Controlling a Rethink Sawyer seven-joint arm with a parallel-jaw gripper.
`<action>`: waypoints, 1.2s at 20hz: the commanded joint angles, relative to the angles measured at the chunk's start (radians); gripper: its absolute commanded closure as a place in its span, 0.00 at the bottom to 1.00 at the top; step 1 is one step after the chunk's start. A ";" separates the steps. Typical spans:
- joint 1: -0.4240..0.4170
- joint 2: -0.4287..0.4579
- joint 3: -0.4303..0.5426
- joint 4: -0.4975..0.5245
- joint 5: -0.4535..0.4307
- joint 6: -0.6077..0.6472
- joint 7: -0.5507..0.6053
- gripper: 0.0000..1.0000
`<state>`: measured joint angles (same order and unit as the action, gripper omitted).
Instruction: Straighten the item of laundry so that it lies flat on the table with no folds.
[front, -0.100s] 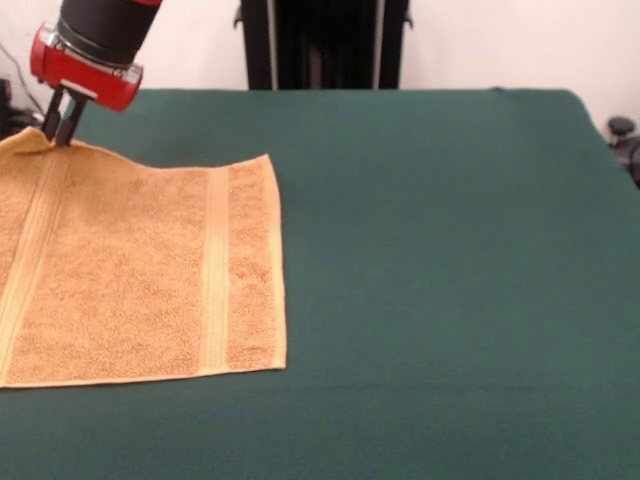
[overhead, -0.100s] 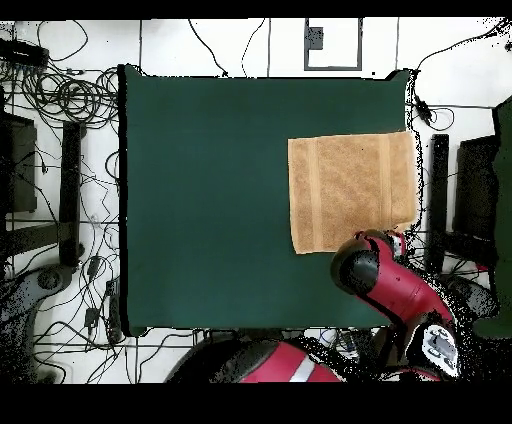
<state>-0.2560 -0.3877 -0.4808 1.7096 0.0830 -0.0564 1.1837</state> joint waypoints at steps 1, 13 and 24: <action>0.047 0.093 0.019 0.040 0.084 0.082 0.279 1.00; 0.068 0.126 -0.006 0.001 0.104 0.170 0.237 1.00; 0.098 0.153 -0.045 -0.020 0.110 0.201 0.234 0.00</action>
<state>-0.2037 -0.2736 -0.5605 1.7088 0.1329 -0.0067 1.1837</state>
